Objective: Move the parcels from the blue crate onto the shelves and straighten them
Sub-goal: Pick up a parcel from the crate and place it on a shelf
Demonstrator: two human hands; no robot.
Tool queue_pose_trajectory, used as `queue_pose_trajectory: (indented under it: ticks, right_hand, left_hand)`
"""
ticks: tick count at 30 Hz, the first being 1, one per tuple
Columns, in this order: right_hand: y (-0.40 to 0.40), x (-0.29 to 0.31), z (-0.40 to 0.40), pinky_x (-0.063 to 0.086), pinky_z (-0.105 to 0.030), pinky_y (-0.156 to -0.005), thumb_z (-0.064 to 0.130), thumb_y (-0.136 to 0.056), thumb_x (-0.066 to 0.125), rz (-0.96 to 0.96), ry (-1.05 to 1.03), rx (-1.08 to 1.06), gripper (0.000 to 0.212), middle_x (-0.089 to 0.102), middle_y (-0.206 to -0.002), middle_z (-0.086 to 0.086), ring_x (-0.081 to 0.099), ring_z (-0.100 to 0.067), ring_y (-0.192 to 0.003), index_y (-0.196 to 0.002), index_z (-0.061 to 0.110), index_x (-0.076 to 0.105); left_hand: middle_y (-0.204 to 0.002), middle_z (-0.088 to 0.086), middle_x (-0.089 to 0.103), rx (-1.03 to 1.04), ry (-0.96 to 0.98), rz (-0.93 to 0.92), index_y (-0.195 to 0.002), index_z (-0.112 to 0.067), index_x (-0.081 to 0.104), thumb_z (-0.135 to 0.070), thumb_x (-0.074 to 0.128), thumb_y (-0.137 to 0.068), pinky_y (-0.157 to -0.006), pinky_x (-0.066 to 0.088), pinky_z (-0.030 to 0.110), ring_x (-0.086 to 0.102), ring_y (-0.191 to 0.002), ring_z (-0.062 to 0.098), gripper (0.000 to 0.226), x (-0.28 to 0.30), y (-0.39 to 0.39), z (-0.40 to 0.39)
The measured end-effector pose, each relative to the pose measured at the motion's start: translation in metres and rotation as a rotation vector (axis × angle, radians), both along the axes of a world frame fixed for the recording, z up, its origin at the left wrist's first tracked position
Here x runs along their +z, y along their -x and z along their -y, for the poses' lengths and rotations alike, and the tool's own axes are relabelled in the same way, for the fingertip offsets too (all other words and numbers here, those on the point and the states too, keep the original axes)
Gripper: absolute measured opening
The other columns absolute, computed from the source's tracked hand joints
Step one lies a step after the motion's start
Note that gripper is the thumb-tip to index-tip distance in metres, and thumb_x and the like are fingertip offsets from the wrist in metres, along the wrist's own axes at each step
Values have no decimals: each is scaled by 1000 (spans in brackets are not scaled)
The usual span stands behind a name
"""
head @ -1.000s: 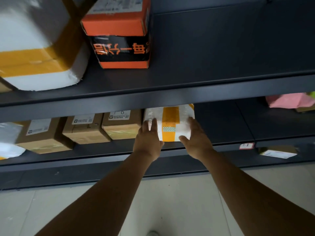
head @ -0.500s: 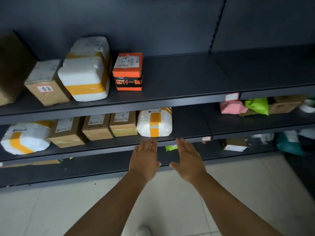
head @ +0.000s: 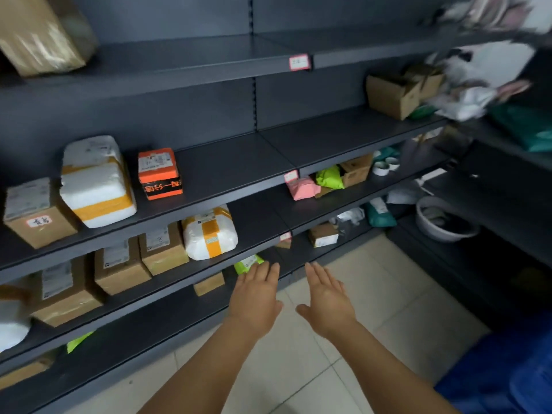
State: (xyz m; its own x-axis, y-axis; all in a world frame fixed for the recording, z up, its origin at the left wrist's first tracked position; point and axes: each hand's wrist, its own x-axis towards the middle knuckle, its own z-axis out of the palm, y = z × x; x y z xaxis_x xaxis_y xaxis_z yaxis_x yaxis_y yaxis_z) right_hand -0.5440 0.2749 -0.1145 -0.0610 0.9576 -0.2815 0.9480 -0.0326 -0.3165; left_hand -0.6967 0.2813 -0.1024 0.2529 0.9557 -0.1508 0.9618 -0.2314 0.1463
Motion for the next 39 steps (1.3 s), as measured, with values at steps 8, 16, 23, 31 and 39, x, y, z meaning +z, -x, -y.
queue_pose_trajectory:
  ticks: [8,16,23,31,39]
  right_hand:
    - [-61,40,92,0,-38,-120,35,-94,57,32,-69,-302,88,-7,-163,3,-8,-20,-149,-155,21,-5]
    - [-144,63,189,3,-40,-121,37,-93,58,91,-109,-605,89,-6,-163,4,-7,-20,-149,-155,20,-4]
    - [-216,71,276,3,-40,-121,35,-94,57,113,-134,-789,88,-5,-163,4,-8,-20,-149,-155,20,-4]
    - [-309,68,410,2,-41,-120,37,-95,57,98,-90,-957,89,-8,-162,3,-10,-21,-149,-155,19,-7]
    - [-399,65,523,2,-41,-120,37,-95,56,79,-62,-1060,90,-8,-162,3,-11,-21,-149,-155,19,-8]
  left_hand:
    - [-161,4,10,-277,-48,76,-154,-18,6,-40,50,-96,-120,10,38,5,-148,23,75,27,-72,49]
    - [-161,2,10,-542,-65,148,-154,-20,6,-37,52,-96,-119,9,36,6,-148,21,76,50,-173,107]
    - [-161,1,7,-715,-64,157,-154,-21,5,-38,52,-96,-118,9,36,4,-149,21,76,65,-259,178]
    - [-161,2,8,-865,-32,157,-154,-20,6,-39,52,-96,-118,10,35,6,-148,21,77,64,-370,293]
    - [-161,1,8,-925,16,150,-154,-19,4,-42,50,-97,-119,10,38,5,-149,21,77,53,-472,393]
